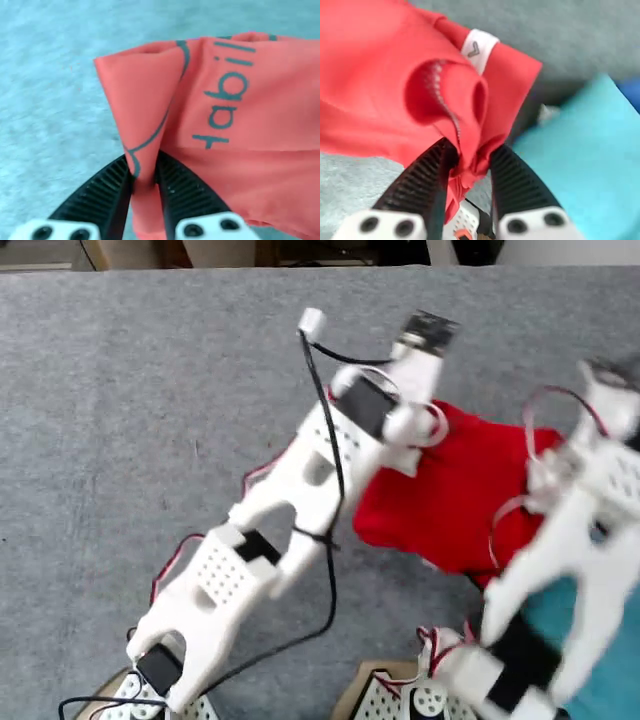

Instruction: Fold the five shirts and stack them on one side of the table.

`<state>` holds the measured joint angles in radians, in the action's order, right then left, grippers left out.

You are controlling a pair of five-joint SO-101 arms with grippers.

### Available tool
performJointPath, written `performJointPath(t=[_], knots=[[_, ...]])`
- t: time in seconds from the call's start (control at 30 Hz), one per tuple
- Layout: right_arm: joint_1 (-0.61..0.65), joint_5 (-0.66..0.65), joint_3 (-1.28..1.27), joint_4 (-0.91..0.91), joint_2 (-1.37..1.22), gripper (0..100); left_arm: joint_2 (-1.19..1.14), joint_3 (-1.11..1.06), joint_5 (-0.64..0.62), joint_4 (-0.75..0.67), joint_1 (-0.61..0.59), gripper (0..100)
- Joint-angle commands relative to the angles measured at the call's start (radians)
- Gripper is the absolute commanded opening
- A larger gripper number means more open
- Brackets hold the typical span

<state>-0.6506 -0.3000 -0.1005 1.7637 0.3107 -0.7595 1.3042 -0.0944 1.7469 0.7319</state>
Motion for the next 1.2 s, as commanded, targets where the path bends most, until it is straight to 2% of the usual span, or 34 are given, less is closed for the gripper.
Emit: performJointPath(t=[0.0, 0.17, 0.3, 0.53, 0.63, 0.8, 0.93, 1.0, 1.07, 1.17], knots=[[-0.191, -0.078, -0.093, 0.020, 0.225, 0.4, 0.110, 0.043, -0.005, 0.009, 0.091, 2], [-0.446, -0.203, -0.162, 0.020, 0.374, 0.4, 0.136, 0.043, -0.005, -0.061, 0.215, 2], [-0.624, -0.299, -0.171, 0.008, 0.374, 0.4, 0.136, 0.035, -0.005, -0.157, 0.296, 2], [-0.843, -0.325, -0.166, -0.123, 0.295, 0.4, 0.131, 0.032, -0.008, -0.316, 0.425, 2], [-0.906, -0.318, -0.166, -0.189, 0.266, 0.4, 0.088, 0.020, -0.008, -0.394, 0.460, 2], [-0.940, -0.318, -0.170, -0.247, 0.228, 0.5, -0.001, 0.012, -0.012, -0.470, 0.483, 2], [-0.960, -0.325, -0.171, -0.267, 0.216, 2.1, -0.018, 0.015, -0.109, -0.473, 0.476, 2], [-0.963, -0.333, -0.171, -0.267, 0.217, 8.4, -0.018, 0.015, -0.098, -0.465, 0.474, 4], [-0.963, -0.364, -0.173, -0.259, 0.217, 17.1, -0.018, 0.015, -0.101, -0.453, 0.474, 11], [-0.963, -0.374, -0.173, -0.259, 0.222, 29.5, -0.018, 0.015, -0.169, -0.431, 0.473, 20]])
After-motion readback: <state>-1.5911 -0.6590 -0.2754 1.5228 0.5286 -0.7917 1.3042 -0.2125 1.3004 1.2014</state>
